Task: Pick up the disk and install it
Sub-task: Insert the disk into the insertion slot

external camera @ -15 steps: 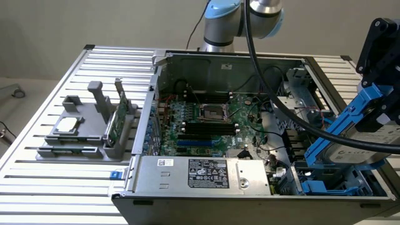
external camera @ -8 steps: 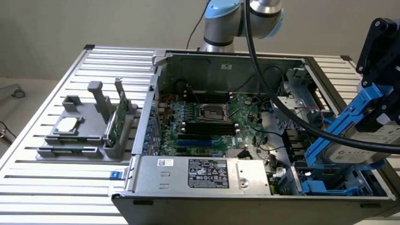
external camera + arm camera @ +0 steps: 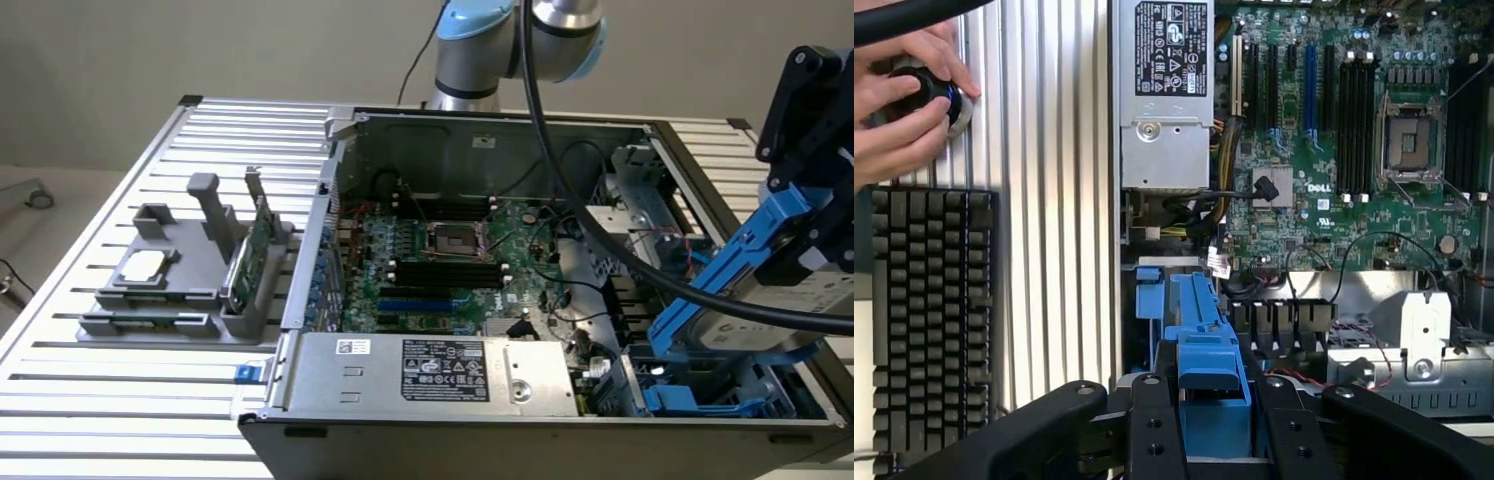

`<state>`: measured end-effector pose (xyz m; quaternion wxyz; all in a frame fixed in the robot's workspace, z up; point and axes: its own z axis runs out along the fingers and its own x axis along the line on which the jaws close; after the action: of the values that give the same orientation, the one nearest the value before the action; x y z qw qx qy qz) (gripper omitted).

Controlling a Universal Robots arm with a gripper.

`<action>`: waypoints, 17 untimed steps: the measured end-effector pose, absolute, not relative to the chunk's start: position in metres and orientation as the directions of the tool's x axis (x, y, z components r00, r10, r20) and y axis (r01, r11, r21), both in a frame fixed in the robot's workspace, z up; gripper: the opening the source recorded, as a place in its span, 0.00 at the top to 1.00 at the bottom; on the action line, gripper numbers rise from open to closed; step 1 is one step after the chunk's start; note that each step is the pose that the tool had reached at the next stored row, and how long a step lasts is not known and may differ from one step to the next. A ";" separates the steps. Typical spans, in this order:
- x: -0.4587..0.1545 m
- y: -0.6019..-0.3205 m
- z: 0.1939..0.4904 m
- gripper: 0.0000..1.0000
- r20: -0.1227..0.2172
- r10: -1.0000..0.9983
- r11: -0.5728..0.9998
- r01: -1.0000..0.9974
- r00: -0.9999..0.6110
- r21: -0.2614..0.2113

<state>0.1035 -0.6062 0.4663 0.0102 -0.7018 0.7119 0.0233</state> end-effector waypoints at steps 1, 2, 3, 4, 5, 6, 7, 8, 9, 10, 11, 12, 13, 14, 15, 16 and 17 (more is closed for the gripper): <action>0.103 -0.606 0.465 0.67 -0.048 -0.999 0.014 -1.000 -0.015 0.019; 0.103 -0.606 0.463 0.67 -0.048 -0.999 0.014 -1.000 -0.015 0.019; 0.103 -0.606 0.461 0.67 -0.048 -0.999 0.014 -1.000 -0.015 0.019; 0.103 -0.606 0.459 0.67 -0.048 -0.999 0.014 -1.000 -0.015 0.018; 0.103 -0.606 0.457 0.67 -0.048 -0.999 0.014 -1.000 -0.015 0.018; 0.103 -0.606 0.455 0.67 -0.048 -0.999 0.014 -1.000 -0.015 0.017; 0.103 -0.606 0.454 0.67 -0.048 -0.999 0.013 -1.000 -0.014 0.017; 0.103 -0.606 0.452 0.67 -0.048 -0.999 0.013 -1.000 -0.014 0.017; 0.103 -0.606 0.451 0.67 -0.048 -0.999 0.013 -1.000 -0.014 0.017; 0.103 -0.606 0.450 0.67 -0.048 -0.999 0.013 -1.000 -0.013 0.017; 0.103 -0.605 0.449 0.67 -0.048 -0.999 0.012 -1.000 -0.013 0.016; 0.103 -0.605 0.449 0.67 -0.048 -0.999 0.012 -1.000 -0.013 0.016; 0.103 -0.605 0.448 0.67 -0.048 -0.999 0.011 -1.000 -0.012 0.015; 0.103 -0.605 0.447 0.67 -0.048 -0.999 0.010 -1.000 -0.011 0.014; 0.103 -0.605 0.446 0.67 -0.048 -0.999 0.009 -1.000 -0.010 0.013; 0.103 -0.605 0.444 0.67 -0.048 -0.999 0.008 -1.000 -0.008 0.012; 0.103 -0.605 0.443 0.67 -0.048 -0.999 0.006 -1.000 -0.006 0.011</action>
<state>0.1034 -0.6046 0.4428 0.0131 -0.7047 0.7091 0.0210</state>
